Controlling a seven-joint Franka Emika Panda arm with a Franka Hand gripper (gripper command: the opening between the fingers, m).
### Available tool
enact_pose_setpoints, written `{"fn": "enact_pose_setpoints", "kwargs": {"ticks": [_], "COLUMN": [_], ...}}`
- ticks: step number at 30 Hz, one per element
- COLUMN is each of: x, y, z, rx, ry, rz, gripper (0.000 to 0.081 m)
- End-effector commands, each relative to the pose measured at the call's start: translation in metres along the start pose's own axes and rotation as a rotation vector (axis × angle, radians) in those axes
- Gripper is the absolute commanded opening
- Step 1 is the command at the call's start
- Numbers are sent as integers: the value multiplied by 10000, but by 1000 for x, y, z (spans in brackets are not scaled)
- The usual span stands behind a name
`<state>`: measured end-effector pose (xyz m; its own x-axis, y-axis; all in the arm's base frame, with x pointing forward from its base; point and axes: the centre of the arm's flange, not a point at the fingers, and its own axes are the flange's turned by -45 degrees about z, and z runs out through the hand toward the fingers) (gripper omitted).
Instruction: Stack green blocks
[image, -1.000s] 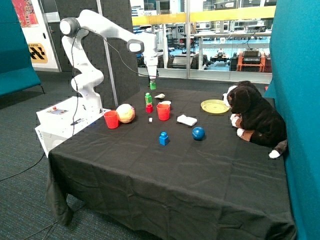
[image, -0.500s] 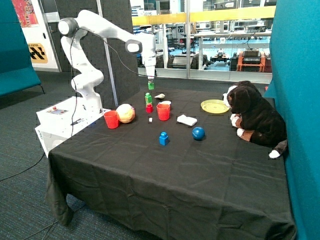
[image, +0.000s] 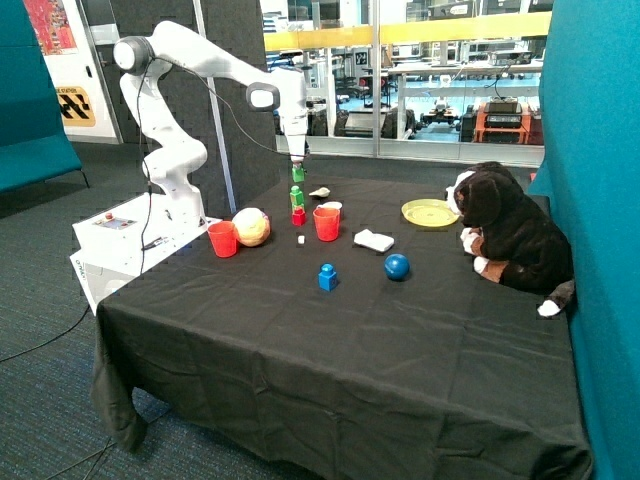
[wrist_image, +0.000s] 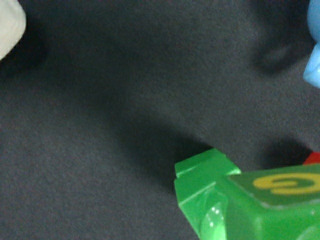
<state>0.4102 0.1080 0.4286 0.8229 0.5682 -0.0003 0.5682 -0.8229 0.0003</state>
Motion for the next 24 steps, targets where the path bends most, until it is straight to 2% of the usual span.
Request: {"fn": "enact_pose_setpoints", "kwargs": {"ticks": [1,16,24], "x": [-5,-9,-11], "y": [1,-6,-7], "z": [3,12,11], "rx": [3,3,3], "ry": [3,3,3], "rz": [-23,-62,-66], "gripper": [0,0,0]}}
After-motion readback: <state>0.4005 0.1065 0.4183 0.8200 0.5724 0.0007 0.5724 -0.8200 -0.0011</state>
